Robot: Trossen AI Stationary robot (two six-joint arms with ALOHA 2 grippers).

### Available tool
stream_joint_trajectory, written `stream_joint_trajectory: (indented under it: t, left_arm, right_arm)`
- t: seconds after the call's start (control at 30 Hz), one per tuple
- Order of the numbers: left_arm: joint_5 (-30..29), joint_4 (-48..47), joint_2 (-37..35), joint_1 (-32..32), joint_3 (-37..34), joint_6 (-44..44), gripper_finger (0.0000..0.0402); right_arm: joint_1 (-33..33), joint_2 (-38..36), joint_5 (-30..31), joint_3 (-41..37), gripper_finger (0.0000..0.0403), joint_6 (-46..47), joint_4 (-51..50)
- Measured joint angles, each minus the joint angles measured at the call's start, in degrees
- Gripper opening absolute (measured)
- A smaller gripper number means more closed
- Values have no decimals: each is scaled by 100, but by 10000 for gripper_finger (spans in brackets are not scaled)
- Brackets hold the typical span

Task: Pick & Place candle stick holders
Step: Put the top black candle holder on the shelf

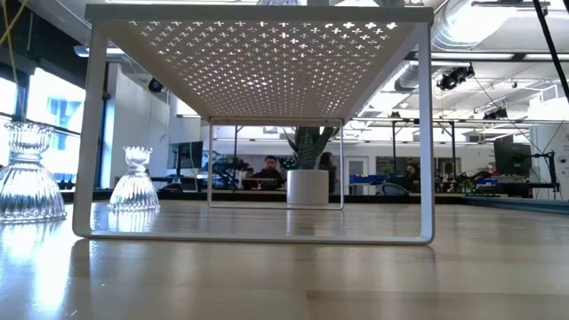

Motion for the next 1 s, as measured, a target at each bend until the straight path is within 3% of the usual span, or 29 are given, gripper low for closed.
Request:
stream_joint_trajectory:
  t: [0.27,0.6,0.73,0.87,1.0]
  left_arm:
    - [0,3,-2,0,-1,1,250]
    - [3,85,0,0,-2,-10,250]
    - [141,118,17,-2,-2,-1117,250]
    - [730,-13,106,-1,-2,-1485,250]
    - [2301,13,321,-2,-2,-1772,250]
  right_arm:
    - [484,-271,1026,9,142,-274,231]
    - [1237,-881,1806,11,142,681,-489]
    - [1494,-1089,2294,11,142,720,-822]
    - [1636,-1271,2731,11,142,720,-1091]
    - [1683,-1392,3023,14,142,698,-1306]
